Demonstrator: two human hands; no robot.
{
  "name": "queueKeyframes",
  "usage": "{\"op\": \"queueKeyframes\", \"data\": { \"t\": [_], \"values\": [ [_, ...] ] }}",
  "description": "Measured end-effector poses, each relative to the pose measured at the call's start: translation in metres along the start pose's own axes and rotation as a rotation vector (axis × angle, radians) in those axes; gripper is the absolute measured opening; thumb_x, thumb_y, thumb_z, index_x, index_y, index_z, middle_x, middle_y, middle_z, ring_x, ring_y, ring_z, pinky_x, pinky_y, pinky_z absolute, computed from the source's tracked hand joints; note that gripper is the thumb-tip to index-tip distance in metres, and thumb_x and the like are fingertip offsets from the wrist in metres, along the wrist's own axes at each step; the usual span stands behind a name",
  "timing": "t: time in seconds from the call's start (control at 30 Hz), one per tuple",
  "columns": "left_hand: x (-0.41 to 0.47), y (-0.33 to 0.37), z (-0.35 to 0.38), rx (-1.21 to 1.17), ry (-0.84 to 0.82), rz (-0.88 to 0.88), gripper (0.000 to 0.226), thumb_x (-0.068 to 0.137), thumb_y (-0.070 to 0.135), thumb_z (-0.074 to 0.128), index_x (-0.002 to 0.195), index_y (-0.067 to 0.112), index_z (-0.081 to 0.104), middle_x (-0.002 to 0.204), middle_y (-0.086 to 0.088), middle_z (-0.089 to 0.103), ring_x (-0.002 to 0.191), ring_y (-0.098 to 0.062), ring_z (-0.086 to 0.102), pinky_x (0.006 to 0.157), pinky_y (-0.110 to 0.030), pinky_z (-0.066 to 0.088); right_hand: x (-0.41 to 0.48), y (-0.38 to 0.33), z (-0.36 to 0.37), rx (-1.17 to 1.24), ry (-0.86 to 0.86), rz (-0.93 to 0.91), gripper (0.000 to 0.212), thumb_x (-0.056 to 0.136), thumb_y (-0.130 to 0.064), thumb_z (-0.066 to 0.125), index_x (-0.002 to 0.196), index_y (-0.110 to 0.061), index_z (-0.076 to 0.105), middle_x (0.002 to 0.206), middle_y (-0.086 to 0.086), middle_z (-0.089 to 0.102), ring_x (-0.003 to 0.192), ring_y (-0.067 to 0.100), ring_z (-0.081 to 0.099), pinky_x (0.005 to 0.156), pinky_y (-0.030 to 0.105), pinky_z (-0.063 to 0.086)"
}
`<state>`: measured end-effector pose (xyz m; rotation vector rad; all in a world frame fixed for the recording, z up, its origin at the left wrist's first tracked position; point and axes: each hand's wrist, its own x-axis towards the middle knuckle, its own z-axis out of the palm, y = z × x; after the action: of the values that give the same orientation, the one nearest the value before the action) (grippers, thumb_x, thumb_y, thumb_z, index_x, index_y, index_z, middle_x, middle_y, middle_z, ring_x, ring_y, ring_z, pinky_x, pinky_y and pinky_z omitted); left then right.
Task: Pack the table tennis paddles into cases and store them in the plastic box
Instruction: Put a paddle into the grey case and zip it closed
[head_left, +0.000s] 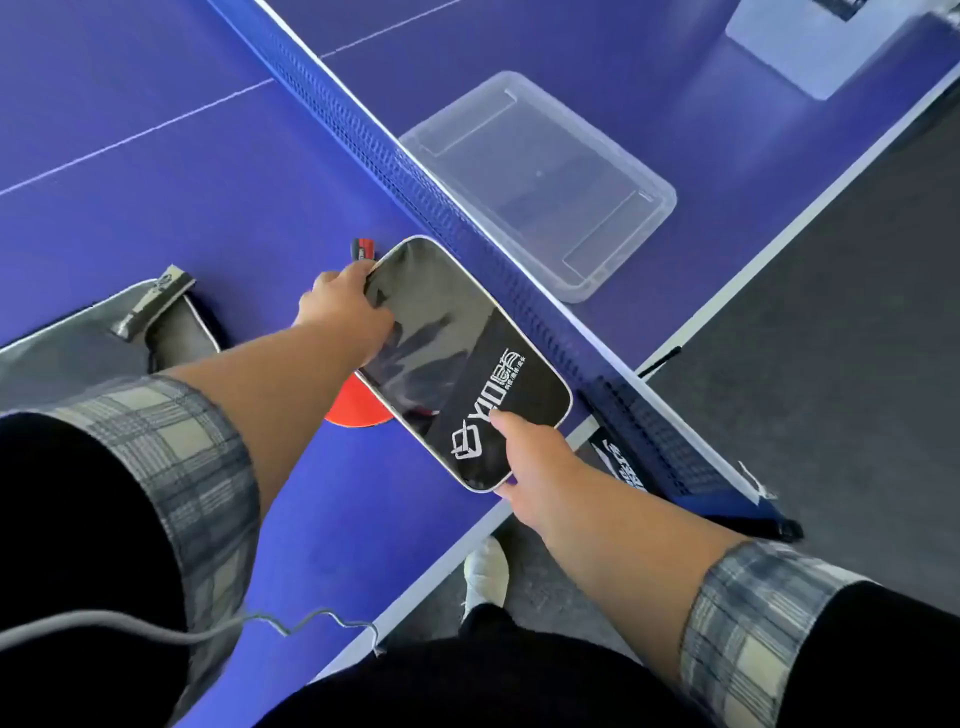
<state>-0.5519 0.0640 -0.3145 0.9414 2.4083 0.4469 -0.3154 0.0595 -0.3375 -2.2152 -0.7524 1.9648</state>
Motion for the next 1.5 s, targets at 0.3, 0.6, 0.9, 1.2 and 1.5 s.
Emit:
{"op": "queueKeyframes", "data": {
  "t": [0.3,0.6,0.9,1.2,1.5],
  "values": [
    [0.014,-0.003,0.033,0.324,-0.082,0.106,0.072,0.089,0.040,0.060,0.152,0.036,0.025,0.159,-0.006,0.025,0.138,-0.042,0.027,0.110,-0.054,0.029,0.014,-0.008,-0.003,-0.145,0.053,-0.080,0.089,0.078,-0.037,0.069,0.151,-0.012,0.026,0.148,0.012,0.045,0.123,0.036,0.055,0.099,0.046,0.050],
    [-0.049,0.009,0.058,0.543,-0.198,0.291,0.057,0.101,0.040,0.039,0.152,0.044,0.015,0.164,-0.001,0.002,0.149,-0.031,0.002,0.119,-0.050,0.010,-0.017,-0.012,0.018,-0.731,0.070,-0.551,0.089,0.088,-0.044,0.060,0.161,-0.025,0.011,0.169,0.002,-0.006,0.154,0.027,0.006,0.123,0.046,0.019],
    [-0.111,-0.069,-0.012,0.377,-0.115,0.085,0.060,0.099,0.039,0.046,0.153,0.038,0.020,0.164,0.001,0.008,0.149,-0.023,0.009,0.117,-0.043,0.016,-0.047,-0.019,0.095,-0.927,-0.101,-0.769,0.073,0.088,-0.039,0.057,0.155,-0.023,0.032,0.165,0.006,0.019,0.150,0.028,0.024,0.119,0.047,0.026],
    [-0.174,-0.251,-0.093,0.145,0.072,-0.297,0.058,0.095,0.038,0.050,0.149,0.032,0.029,0.157,0.006,0.027,0.139,-0.025,0.030,0.105,-0.044,0.037,-0.088,0.022,0.221,-1.028,-0.227,-0.896,0.067,0.093,-0.032,0.057,0.154,-0.016,0.036,0.156,0.006,0.034,0.139,0.025,0.040,0.109,0.047,0.041],
    [-0.149,-0.332,-0.127,-0.191,0.133,-0.460,0.052,0.091,0.038,0.052,0.140,0.030,0.037,0.130,-0.003,0.052,0.094,-0.030,0.064,0.069,-0.037,0.052,-0.093,0.026,0.298,-0.875,-0.094,-0.813,0.065,0.089,-0.036,0.057,0.150,-0.021,0.043,0.146,0.007,0.048,0.119,0.035,0.060,0.095,0.051,0.054]
  ]
}}
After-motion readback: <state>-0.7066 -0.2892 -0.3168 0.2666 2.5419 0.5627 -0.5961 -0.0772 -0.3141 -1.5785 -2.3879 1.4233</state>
